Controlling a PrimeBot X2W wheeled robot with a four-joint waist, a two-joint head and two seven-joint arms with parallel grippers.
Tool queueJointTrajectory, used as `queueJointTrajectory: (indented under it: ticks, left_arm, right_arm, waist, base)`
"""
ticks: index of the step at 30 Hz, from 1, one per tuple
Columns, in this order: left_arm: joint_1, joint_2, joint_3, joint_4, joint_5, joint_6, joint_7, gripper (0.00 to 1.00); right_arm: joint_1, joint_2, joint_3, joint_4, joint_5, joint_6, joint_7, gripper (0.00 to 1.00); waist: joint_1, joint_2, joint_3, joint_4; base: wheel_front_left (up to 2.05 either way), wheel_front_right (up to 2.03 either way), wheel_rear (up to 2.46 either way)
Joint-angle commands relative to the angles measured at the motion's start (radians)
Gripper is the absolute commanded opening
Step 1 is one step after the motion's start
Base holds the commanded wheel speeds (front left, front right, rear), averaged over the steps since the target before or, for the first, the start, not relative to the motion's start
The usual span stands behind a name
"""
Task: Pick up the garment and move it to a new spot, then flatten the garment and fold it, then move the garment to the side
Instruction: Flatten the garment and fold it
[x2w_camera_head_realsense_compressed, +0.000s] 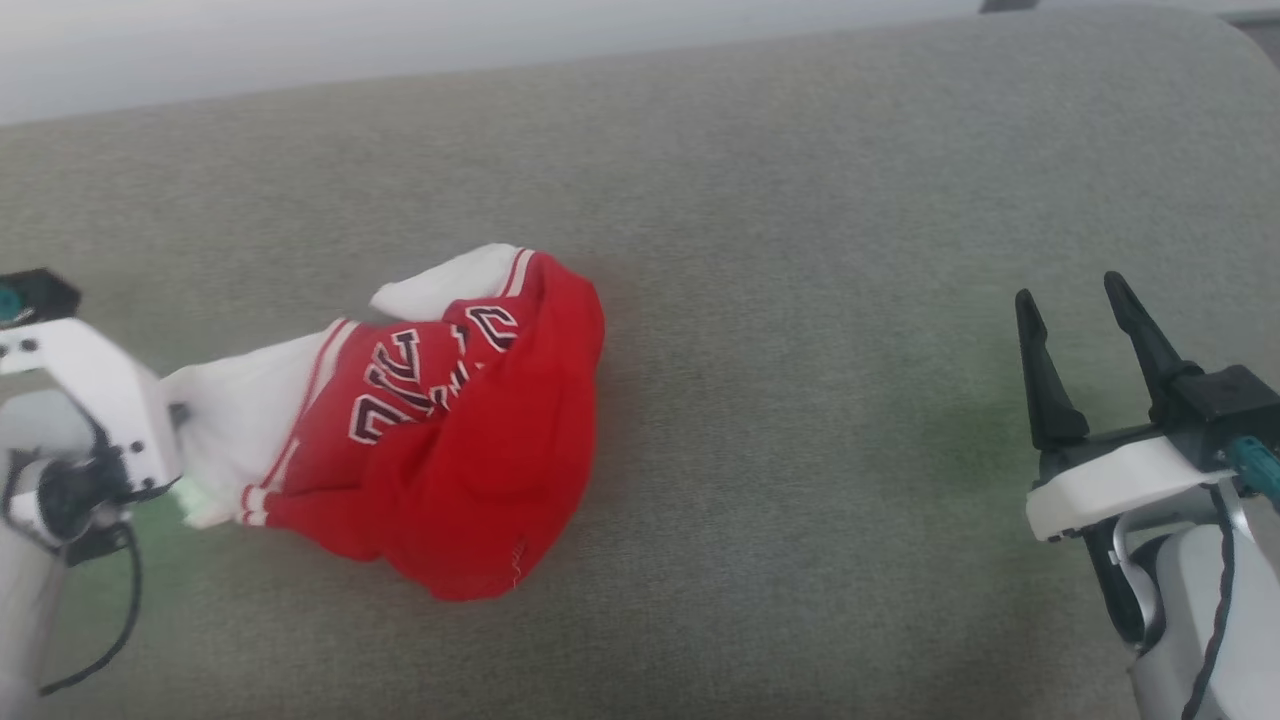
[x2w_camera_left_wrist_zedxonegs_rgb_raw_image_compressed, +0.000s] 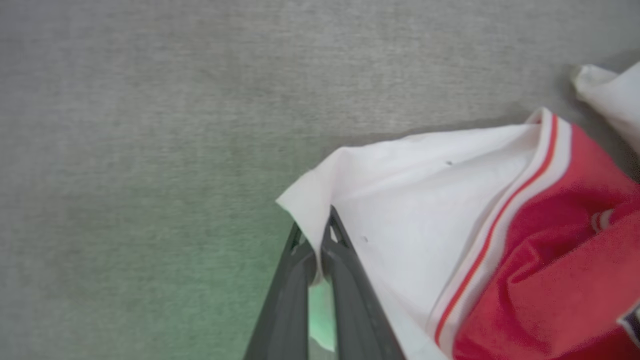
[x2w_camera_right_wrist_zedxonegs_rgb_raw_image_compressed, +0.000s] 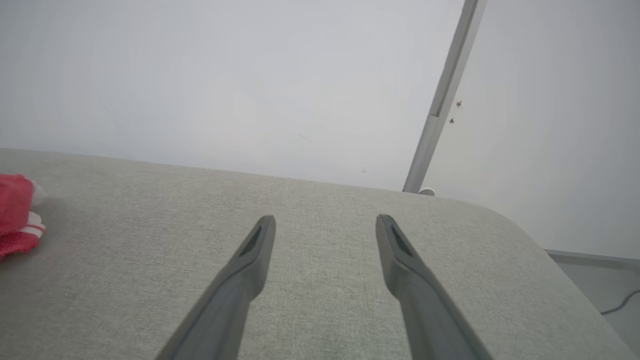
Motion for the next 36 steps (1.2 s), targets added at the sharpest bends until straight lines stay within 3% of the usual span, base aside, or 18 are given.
queueJointTrajectory:
  ticks: [1,13,18,19,20,30,36]
  left_arm:
    - [0.014,0.004,0.004,-0.003,-0.002,0.005,-0.004,0.00]
    - [0.193,0.095,0.066,-0.097,-0.030,0.104,0.007,0.00]
    - [0.263,0.075,0.081,-0.094,-0.064,0.097,-0.019,0.03]
    - [0.271,0.074,0.080,-0.097,-0.064,0.093,-0.025,0.35]
    - [0.273,0.070,0.080,-0.100,-0.063,0.087,-0.039,0.97]
    - [0.293,0.052,0.098,-0.126,-0.052,0.052,-0.175,1.00]
    - [0.322,0.051,0.107,-0.208,-0.005,0.039,-0.328,1.00]
  right_arm:
    - [0.010,0.003,0.000,0.000,-0.008,-0.001,-0.006,1.00]
    - [0.009,0.013,0.008,0.011,-0.019,-0.001,-0.006,1.00]
    - [0.007,0.010,0.019,0.026,-0.005,-0.001,-0.006,1.00]
    - [0.008,0.009,0.022,0.029,-0.004,-0.001,-0.006,1.00]
    - [0.009,0.008,0.025,0.032,-0.004,-0.001,-0.006,1.00]
    - [0.032,-0.008,0.055,0.057,0.002,-0.001,-0.006,1.00]
    - [0.039,-0.014,0.091,0.076,0.012,-0.001,-0.006,1.00]
  waist:
    - [0.0000,0.0000,-0.007,0.009]
    - [0.0000,0.0000,-0.042,0.060]
    - [0.0000,0.0000,-0.054,0.065]
    - [0.0000,0.0000,-0.057,0.067]
    - [0.0000,0.0000,-0.060,0.068]
    - [0.0000,0.0000,-0.121,0.103]
    - [0.0000,0.0000,-0.163,0.143]
  base:
    - [0.00,0.00,0.00]
    - [0.00,0.00,0.00]
    - [0.00,0.00,0.00]
    - [0.00,0.00,0.00]
    - [0.00,0.00,0.00]
    - [0.00,0.00,0.00]
    - [0.00,0.00,0.00]
